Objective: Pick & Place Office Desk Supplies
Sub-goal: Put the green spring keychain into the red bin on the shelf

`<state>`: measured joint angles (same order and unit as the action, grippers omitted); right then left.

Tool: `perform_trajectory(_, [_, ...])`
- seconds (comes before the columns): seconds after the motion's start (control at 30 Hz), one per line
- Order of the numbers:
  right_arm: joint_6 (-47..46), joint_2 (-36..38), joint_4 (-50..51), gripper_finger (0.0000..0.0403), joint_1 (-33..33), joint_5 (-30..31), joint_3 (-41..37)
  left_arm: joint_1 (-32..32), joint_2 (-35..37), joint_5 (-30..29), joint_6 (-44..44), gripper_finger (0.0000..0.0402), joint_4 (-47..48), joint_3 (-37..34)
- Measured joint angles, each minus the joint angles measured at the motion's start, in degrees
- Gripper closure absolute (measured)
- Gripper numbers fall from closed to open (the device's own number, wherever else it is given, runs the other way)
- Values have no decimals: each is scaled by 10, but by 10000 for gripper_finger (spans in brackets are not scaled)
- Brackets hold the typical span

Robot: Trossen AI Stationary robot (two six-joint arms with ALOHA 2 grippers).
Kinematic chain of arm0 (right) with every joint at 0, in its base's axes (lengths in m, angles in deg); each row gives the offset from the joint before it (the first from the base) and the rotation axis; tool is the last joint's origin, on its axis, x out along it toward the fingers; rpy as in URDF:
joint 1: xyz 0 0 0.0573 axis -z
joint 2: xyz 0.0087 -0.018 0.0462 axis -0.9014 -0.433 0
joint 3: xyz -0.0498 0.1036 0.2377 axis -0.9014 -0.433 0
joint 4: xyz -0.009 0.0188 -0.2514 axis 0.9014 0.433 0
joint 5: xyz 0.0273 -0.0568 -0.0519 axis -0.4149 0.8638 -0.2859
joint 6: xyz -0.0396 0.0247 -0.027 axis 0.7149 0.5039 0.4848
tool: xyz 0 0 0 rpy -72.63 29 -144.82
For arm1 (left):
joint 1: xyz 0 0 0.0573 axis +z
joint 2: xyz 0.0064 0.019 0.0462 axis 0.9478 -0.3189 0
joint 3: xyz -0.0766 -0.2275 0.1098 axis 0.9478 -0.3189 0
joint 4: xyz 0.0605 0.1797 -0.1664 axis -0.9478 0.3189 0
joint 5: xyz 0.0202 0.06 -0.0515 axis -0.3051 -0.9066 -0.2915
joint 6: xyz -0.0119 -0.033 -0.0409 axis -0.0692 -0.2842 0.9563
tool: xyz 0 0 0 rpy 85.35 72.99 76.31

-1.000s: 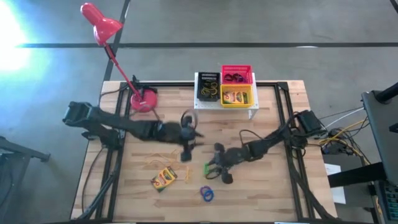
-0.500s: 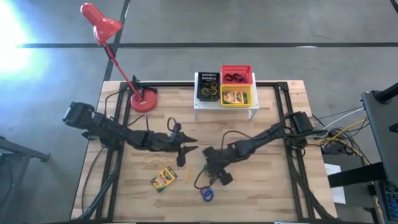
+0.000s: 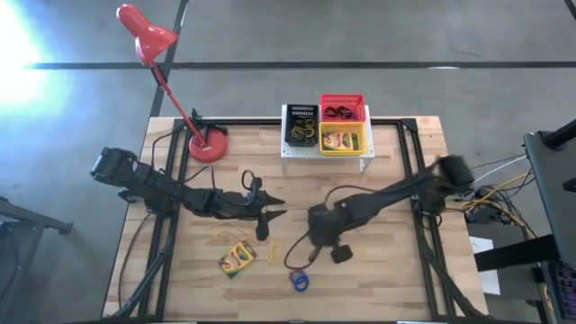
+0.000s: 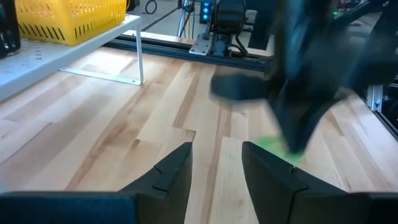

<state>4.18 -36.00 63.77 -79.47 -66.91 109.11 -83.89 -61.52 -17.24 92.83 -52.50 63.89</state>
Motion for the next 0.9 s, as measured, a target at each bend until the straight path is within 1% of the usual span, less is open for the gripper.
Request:
perform_trajectory(0.1, [-6, 87, -5, 383, -4, -2, -23, 0, 0, 0, -4, 256, 0, 0])
perform_trajectory(0.17, [-12, 150, -26, 384, -2, 12, -43, 0, 0, 0, -4, 256, 1, 0])
perform_trajectory(0.23, [-8, 216, -82, 384, 1, 63, -72, 0, 0, 0, -3, 256, 1, 0])
perform_trajectory(0.33, [3, 299, -228, 384, 21, 134, -130, 0, 0, 0, -4, 256, 0, 0])
perform_trajectory(0.4, [-16, 339, -311, 383, 53, 166, -164, 0, 0, 0, -4, 256, 0, 0])
perform_trajectory(0.43, [-27, 356, -336, 383, 74, 177, -176, 0, 0, 0, -4, 256, 1, 0])
perform_trajectory(0.53, [-55, 394, -352, 383, 166, 199, -191, 1, 0, 0, -13, 256, 0, 0])
perform_trajectory(0.6, [-87, 402, -348, 383, 248, 208, -191, 1, 0, -1, -18, 256, -1, 0])
perform_trajectory(0.67, [-133, 398, -327, 383, 336, 189, -182, 2, 0, -8, -19, 256, -2, 0])
perform_trajectory(0.73, [-152, 380, -301, 383, 417, 135, -165, 3, 0, -17, -19, 256, -2, 0])
perform_trajectory(0.8, [-151, 357, -266, 383, 492, 75, -145, 3, 0, -26, -19, 257, -2, 0])
perform_trajectory(0.9, [-148, 313, -218, 383, 571, 13, -108, 5, 0, -37, -19, 257, -2, 0])
